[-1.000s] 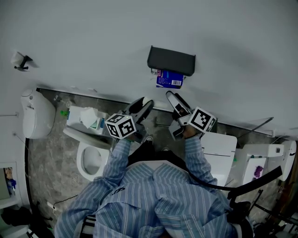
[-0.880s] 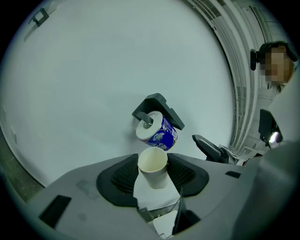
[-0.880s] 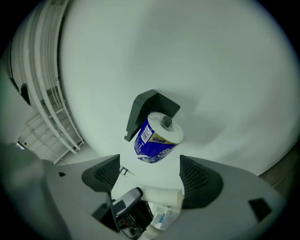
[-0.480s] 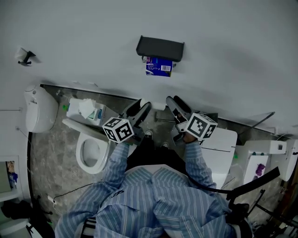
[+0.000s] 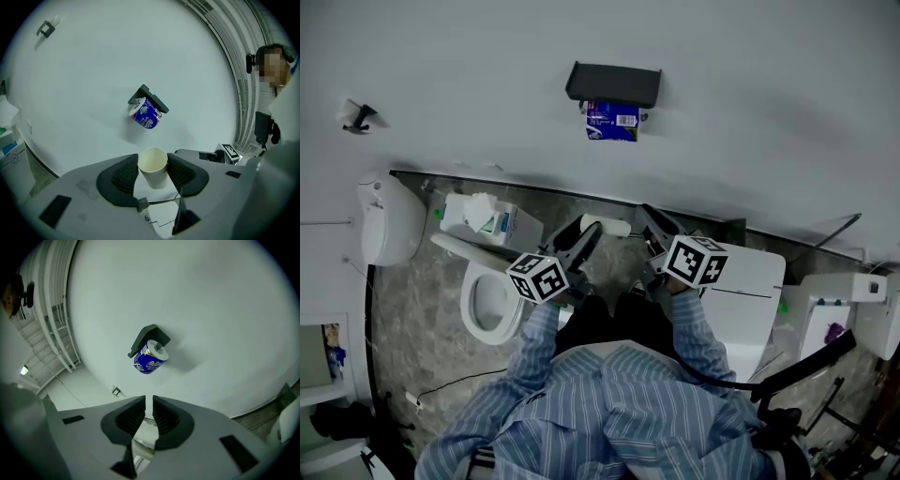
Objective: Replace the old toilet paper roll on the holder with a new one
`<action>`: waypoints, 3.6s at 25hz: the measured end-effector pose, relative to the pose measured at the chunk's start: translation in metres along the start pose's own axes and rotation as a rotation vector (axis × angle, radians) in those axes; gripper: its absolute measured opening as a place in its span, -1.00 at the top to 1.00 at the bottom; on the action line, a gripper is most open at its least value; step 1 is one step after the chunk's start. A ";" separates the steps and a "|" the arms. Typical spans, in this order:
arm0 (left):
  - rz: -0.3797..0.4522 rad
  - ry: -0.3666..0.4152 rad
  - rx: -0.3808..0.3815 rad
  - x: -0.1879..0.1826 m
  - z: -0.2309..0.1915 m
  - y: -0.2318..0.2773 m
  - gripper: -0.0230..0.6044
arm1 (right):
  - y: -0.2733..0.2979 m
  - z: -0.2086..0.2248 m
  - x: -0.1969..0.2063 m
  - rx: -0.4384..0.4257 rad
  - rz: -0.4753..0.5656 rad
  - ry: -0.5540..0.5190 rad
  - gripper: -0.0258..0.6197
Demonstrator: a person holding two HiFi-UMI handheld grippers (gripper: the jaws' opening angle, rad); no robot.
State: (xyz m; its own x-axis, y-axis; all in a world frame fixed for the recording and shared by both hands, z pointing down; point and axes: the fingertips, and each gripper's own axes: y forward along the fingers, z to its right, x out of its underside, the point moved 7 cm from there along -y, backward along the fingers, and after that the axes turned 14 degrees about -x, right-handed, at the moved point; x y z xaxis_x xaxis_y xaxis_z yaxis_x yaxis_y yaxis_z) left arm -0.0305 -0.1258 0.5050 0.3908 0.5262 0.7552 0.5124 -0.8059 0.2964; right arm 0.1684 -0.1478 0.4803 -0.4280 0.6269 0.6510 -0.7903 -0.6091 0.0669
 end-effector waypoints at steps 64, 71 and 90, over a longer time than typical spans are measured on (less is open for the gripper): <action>-0.003 -0.025 0.150 0.130 0.002 -0.337 0.32 | -0.148 -0.221 0.305 0.224 -0.046 0.020 0.90; -0.013 -0.011 0.131 0.170 0.025 -0.361 0.32 | -0.187 -0.224 0.321 0.208 -0.048 0.014 0.90; 0.031 -0.011 0.091 0.168 0.021 -0.376 0.31 | -0.186 -0.227 0.327 0.192 -0.099 -0.049 0.90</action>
State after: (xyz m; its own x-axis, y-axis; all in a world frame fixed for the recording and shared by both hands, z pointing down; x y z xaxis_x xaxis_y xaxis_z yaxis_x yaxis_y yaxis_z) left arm -0.1415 0.2711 0.5089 0.4159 0.5047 0.7565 0.5669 -0.7943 0.2183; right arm 0.0764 0.2808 0.5089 -0.3270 0.6669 0.6696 -0.7272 -0.6301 0.2724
